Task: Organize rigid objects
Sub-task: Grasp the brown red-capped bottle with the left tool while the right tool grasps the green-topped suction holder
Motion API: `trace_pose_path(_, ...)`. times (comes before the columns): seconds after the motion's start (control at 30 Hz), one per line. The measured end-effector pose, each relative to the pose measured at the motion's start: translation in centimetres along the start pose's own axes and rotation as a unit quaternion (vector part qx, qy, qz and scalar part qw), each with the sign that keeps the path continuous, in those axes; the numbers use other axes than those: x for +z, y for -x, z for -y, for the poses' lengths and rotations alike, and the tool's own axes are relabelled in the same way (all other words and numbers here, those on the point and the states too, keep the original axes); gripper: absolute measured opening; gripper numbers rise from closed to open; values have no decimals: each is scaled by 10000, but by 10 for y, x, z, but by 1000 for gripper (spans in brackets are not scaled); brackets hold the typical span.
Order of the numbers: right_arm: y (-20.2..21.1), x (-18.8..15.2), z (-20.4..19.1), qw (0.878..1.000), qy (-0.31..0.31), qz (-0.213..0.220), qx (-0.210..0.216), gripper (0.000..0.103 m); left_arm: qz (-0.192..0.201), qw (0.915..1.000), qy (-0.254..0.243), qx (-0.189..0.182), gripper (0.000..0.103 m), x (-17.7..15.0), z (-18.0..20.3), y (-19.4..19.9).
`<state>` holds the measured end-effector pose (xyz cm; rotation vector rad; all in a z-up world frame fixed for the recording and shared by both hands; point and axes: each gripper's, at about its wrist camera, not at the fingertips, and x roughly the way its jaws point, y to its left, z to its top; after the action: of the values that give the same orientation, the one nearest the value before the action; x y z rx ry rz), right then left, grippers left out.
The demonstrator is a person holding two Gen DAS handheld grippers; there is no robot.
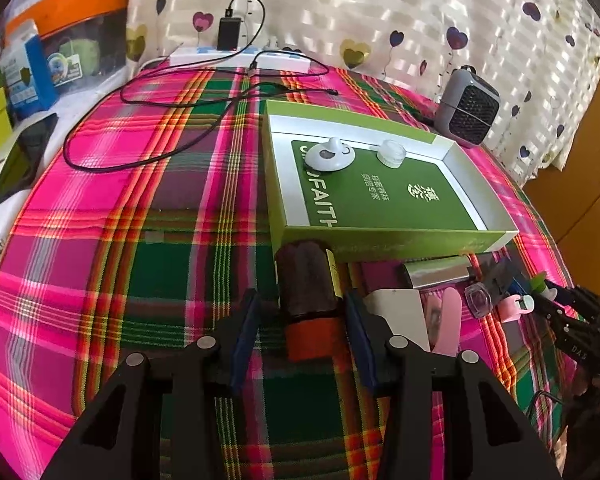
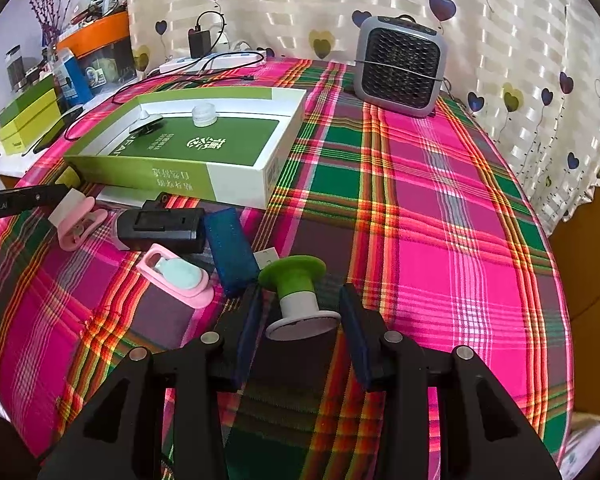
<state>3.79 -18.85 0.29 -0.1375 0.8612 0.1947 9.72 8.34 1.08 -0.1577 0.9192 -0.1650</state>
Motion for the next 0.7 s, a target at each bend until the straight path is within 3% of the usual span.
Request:
trace_pose_path(0.07, 0, 0, -1, 10000, 12, 4, -19, 35, 0, 10000, -5, 72, 32, -1, -1, 1)
trace_pose_path(0.7, 2, -1, 0, 10000, -44, 42, 43, 35, 40, 10000, 3, 23, 31, -2, -3, 2)
